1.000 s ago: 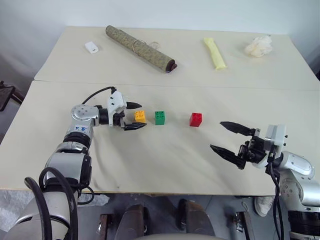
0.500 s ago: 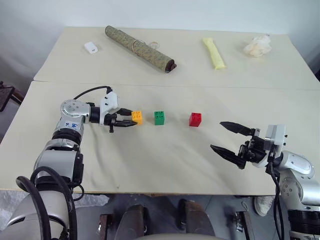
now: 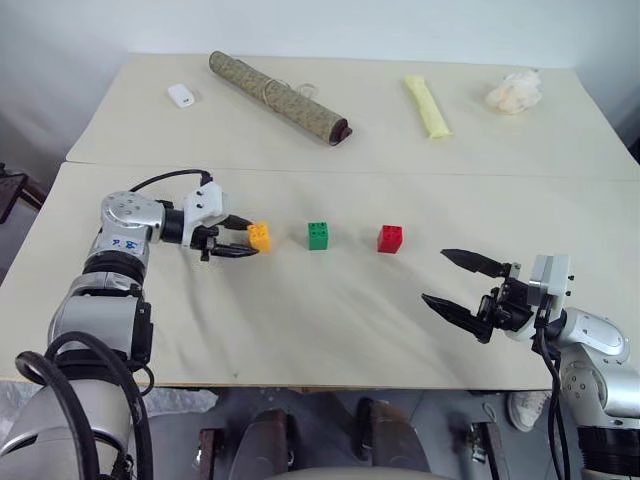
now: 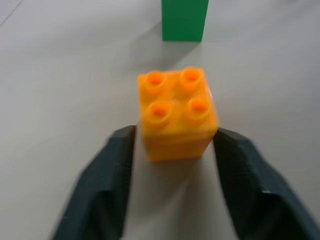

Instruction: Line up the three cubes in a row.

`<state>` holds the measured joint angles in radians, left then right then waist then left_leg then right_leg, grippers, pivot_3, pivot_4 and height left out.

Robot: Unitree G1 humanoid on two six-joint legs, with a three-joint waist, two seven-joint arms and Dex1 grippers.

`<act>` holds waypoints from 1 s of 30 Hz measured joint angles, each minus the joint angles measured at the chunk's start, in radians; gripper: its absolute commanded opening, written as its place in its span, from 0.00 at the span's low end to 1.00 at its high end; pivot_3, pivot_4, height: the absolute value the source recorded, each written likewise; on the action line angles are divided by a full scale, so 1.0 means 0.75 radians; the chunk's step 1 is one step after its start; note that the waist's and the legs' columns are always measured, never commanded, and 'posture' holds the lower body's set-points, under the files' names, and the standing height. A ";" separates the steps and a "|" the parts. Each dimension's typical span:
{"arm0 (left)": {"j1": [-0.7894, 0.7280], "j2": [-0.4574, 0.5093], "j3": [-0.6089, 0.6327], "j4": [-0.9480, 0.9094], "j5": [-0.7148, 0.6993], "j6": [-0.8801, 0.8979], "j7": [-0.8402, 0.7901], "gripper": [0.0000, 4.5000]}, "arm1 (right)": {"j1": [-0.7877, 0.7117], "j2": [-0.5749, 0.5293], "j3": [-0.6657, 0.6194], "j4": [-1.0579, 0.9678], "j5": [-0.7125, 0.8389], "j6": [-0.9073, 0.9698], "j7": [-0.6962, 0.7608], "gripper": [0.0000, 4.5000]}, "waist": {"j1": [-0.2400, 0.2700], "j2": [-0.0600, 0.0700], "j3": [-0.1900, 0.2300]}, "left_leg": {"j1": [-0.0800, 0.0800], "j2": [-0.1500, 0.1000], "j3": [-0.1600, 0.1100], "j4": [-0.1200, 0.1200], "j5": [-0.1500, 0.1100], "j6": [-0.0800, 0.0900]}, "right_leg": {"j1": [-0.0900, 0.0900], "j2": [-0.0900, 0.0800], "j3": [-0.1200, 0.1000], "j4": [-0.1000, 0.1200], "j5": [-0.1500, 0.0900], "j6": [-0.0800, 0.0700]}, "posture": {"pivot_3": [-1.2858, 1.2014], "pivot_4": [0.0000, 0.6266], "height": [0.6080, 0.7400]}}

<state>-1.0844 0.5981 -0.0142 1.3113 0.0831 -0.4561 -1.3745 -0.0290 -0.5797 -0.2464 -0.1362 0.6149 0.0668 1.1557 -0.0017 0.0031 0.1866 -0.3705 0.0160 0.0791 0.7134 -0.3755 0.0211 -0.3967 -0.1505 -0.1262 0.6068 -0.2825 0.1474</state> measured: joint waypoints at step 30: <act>0.753 0.248 0.438 -0.823 -0.572 0.364 -0.002 0.94 | -0.674 -0.101 0.114 0.872 -0.106 -0.156 0.495 1.00 | -0.012 0.001 0.000 | 0.000 0.001 -0.001 0.003 0.000 0.000 | 0.000 -0.001 -0.001 0.004 0.000 -0.001 | 0.52 0.24 1.00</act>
<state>-0.5198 0.7842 0.3146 0.6943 -0.3460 -0.1831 -1.3757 -0.5343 -0.6551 -0.1609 0.5182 0.5355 -0.0505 1.5273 -0.0104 0.0038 0.1869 -0.3703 0.0170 0.0781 0.7155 -0.3755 0.0209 -0.3968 -0.1516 -0.1267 0.6098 -0.2828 0.1468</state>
